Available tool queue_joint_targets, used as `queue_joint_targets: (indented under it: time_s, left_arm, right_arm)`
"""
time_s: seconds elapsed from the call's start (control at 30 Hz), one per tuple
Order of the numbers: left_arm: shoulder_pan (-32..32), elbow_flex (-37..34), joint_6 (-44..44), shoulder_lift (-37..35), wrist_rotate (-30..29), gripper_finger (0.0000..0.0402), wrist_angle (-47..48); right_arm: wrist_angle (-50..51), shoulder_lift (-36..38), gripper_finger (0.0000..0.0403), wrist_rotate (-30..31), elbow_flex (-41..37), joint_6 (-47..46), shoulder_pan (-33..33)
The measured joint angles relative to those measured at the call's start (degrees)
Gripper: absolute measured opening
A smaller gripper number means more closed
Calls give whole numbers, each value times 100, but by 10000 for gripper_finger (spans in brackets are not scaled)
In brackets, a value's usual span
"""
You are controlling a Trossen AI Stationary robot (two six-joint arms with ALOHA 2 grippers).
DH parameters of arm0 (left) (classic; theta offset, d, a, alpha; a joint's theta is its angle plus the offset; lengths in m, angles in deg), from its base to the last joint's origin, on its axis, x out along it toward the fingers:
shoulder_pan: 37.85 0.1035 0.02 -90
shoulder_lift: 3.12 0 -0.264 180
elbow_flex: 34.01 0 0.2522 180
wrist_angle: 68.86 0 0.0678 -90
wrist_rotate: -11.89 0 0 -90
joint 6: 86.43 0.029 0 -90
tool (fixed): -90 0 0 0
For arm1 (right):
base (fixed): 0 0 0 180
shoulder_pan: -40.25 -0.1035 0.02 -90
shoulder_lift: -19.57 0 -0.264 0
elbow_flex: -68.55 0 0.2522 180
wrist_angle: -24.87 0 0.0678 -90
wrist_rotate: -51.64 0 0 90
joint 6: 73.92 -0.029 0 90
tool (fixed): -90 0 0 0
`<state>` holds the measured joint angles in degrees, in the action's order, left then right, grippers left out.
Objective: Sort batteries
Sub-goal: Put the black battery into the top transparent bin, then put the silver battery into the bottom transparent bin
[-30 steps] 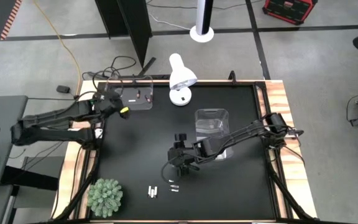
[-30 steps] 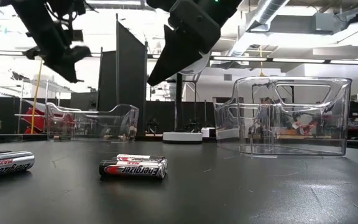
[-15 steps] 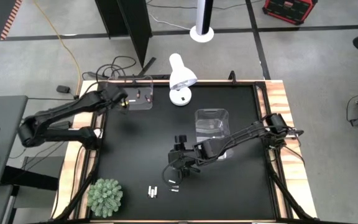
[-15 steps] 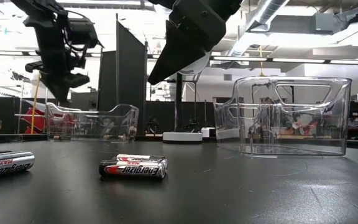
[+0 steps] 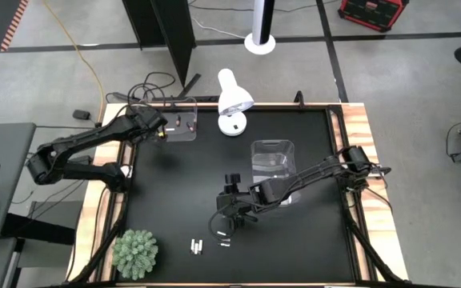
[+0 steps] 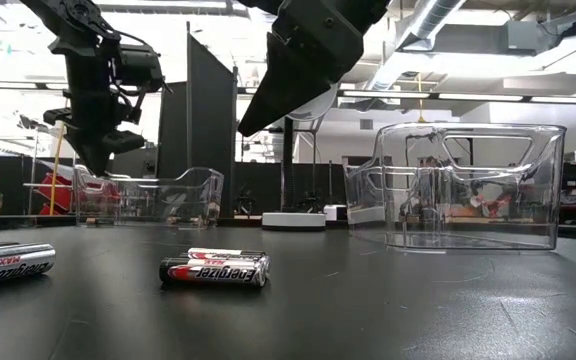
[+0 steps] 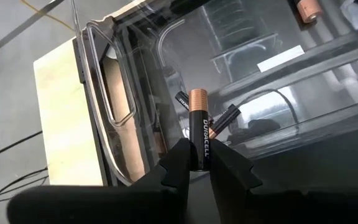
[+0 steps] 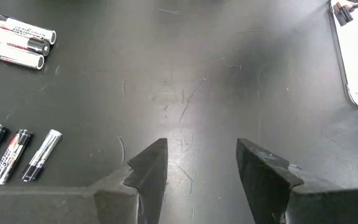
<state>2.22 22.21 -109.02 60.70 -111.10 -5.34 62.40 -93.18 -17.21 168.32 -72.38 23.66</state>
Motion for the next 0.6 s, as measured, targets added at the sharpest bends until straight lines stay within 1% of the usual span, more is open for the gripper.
queue_joint_targets:
  time_s: [0.2,0.47,0.6]
  left_arm:
    - [0,0,0,-1,25,65,24]
    - [0,2,64,-33,33,68,75]
    - [-5,2,196,-227,24,68,36]
  right_arm:
    - [0,0,204,-1,0,-2,23]
    - [0,0,204,-2,0,-15,23]
    - [-2,0,204,-2,0,-16,23]
